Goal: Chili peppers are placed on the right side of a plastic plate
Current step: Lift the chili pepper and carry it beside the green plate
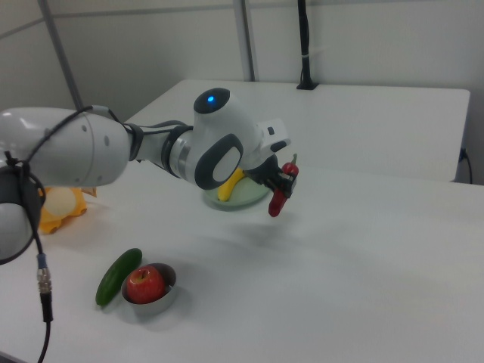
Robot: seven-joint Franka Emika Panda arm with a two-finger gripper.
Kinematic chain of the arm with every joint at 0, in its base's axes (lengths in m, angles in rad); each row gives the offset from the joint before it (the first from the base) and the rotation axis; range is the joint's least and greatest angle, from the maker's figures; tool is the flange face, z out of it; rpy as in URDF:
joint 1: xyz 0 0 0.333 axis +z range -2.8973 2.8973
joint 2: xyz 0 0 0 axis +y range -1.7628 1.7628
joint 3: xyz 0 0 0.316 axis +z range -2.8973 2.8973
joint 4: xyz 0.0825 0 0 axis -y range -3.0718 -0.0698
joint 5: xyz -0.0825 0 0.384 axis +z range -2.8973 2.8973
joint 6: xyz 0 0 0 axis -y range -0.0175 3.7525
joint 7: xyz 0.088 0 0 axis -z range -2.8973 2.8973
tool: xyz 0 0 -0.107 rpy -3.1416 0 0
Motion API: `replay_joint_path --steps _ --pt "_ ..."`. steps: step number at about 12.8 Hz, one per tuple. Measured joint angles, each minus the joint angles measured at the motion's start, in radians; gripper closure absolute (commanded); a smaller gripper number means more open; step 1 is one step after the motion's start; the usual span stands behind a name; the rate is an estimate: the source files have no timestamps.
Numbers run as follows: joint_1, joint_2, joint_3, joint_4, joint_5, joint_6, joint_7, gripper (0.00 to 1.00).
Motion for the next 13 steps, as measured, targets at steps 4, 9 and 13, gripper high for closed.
replay_joint_path --steps 4,9,13 --pt "0.004 0.118 0.025 0.084 0.002 0.137 0.088 0.95" --pt "0.005 0.21 0.059 0.136 0.002 0.233 0.102 0.9" --pt "0.005 0.219 0.066 0.142 0.002 0.235 0.102 0.63"
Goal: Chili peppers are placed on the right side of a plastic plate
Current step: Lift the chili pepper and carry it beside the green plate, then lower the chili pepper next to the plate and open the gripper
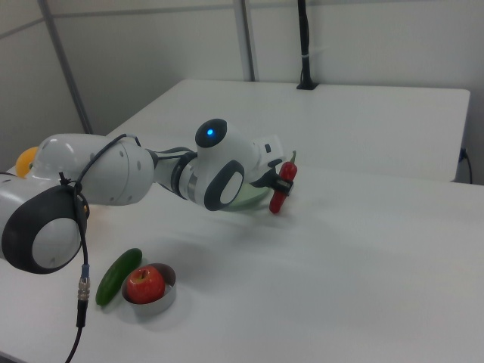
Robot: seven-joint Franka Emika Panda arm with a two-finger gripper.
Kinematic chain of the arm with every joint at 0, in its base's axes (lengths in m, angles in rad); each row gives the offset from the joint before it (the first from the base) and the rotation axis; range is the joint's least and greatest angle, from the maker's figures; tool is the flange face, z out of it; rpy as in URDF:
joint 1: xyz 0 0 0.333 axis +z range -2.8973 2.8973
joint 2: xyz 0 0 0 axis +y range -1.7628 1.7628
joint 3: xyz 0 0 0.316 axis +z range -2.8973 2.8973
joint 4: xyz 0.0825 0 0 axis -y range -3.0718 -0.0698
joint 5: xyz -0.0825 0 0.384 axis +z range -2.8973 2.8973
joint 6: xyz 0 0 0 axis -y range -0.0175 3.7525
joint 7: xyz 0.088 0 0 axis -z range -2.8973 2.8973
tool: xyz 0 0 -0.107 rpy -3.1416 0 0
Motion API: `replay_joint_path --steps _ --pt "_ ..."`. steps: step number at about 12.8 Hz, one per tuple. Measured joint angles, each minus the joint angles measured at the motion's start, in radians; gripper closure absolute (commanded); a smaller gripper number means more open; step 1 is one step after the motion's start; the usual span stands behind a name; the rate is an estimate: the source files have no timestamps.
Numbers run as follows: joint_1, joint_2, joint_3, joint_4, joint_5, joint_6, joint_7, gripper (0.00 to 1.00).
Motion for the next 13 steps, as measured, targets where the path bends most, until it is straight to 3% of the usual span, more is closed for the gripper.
replay_joint_path --steps 2,3,4,13 --pt "0.0 0.002 0.012 0.001 0.0 0.001 0.0 0.49" --pt "0.001 0.005 0.017 0.001 0.0 0.007 0.0 0.2" --pt "0.001 0.013 0.021 0.001 0.0 0.023 0.0 0.0" --pt "-0.002 0.024 0.021 0.005 0.0 0.04 0.0 0.0"
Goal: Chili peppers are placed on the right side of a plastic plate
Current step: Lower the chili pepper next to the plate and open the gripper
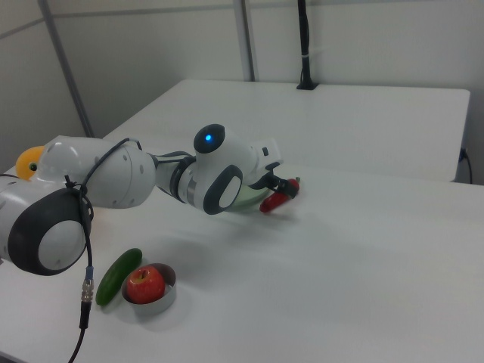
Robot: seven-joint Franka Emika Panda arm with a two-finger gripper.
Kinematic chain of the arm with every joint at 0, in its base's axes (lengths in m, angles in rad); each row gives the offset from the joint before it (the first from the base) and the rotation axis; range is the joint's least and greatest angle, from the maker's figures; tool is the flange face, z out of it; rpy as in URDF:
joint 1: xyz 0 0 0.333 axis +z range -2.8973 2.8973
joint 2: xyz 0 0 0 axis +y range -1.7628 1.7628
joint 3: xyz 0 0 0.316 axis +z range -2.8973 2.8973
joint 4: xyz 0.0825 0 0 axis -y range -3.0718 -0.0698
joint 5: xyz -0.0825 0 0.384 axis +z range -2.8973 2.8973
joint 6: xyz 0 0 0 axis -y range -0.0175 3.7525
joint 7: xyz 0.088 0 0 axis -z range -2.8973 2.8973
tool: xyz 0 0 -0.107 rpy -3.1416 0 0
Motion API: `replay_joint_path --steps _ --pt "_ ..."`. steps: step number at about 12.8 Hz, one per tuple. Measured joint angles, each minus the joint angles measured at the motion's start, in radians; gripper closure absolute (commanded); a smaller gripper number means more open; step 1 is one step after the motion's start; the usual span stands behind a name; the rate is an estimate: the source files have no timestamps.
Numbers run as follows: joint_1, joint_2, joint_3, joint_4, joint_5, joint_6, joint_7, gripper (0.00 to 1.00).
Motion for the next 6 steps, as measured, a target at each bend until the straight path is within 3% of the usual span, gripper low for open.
replay_joint_path --steps 4,6 --pt "-0.006 -0.054 0.0 0.007 0.0 0.002 0.0 0.0" --pt "-0.007 -0.135 0.0 -0.055 0.0 0.001 0.0 0.0"
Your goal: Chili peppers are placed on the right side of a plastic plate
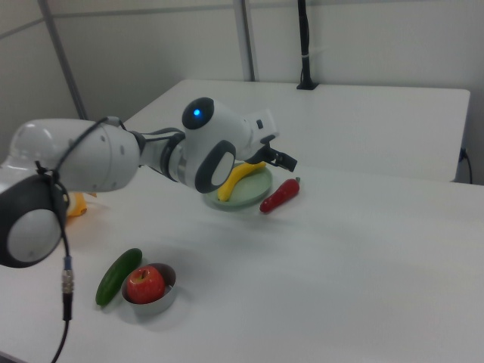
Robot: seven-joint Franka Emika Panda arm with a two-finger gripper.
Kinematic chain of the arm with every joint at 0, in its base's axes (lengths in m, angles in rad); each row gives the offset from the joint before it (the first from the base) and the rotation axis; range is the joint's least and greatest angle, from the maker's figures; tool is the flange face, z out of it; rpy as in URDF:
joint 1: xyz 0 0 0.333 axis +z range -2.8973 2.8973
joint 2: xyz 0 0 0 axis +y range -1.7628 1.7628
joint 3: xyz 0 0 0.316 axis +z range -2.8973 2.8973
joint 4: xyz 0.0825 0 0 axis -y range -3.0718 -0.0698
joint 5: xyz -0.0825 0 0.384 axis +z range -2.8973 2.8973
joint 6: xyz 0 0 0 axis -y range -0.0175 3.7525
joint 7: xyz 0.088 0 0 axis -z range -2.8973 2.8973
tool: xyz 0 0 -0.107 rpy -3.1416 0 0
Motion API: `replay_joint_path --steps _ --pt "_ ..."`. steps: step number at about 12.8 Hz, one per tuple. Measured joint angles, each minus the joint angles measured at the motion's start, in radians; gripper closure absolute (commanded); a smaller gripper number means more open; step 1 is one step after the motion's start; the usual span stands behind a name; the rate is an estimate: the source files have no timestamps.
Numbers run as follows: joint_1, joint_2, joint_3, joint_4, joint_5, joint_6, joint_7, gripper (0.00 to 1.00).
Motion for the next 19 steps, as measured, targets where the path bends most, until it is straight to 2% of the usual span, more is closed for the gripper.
replay_joint_path --steps 2,3,9,13,15,17,19 --pt "-0.001 -0.104 0.0 -0.098 0.0 -0.06 0.0 0.0" --pt "-0.001 -0.174 0.0 -0.132 0.0 -0.182 0.0 0.0" --pt "-0.002 -0.475 -0.004 -0.16 0.0 -0.821 0.036 0.0" --pt "0.036 -0.638 -0.004 -0.175 0.0 -1.123 0.136 0.0" --pt "0.106 -0.689 -0.025 -0.192 0.0 -1.163 0.14 0.0" --pt "0.179 -0.696 -0.055 -0.201 0.0 -1.164 0.14 0.0" --pt "0.208 -0.687 -0.063 -0.205 0.0 -1.142 0.09 0.0"
